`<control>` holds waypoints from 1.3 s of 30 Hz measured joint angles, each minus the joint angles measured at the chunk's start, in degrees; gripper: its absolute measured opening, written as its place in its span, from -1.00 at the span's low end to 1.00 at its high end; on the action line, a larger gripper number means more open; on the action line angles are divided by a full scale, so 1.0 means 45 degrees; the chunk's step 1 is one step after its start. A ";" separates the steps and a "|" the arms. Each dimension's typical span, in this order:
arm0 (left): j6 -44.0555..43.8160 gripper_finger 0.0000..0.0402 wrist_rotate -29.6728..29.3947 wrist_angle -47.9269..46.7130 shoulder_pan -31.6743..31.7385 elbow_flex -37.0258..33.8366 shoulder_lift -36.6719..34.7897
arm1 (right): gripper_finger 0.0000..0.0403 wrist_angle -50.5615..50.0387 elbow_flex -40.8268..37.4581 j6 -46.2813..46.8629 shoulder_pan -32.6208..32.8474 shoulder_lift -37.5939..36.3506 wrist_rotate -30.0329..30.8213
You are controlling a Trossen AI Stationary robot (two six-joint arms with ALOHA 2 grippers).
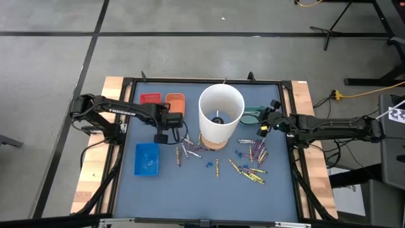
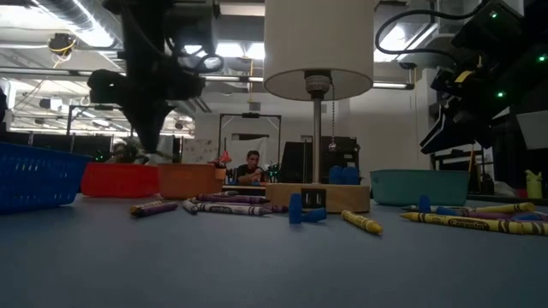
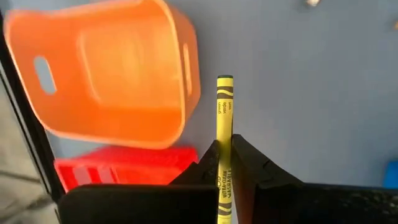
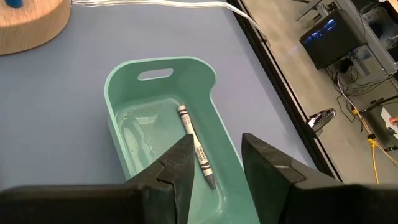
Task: Sort crayons
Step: Put the green crayon into the red bin
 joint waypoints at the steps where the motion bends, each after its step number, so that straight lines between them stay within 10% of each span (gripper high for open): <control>1: -0.0163 -0.98 -0.0044 -0.0210 0.0075 0.0000 0.0001 | -0.34 0.0000 0.0003 -0.0001 0.0000 0.0000 0.0000; 39: -0.3875 -0.81 -0.2497 -0.1856 0.5270 0.0000 -0.0018 | -0.34 0.0004 0.0000 0.0000 0.0000 0.0000 -0.0095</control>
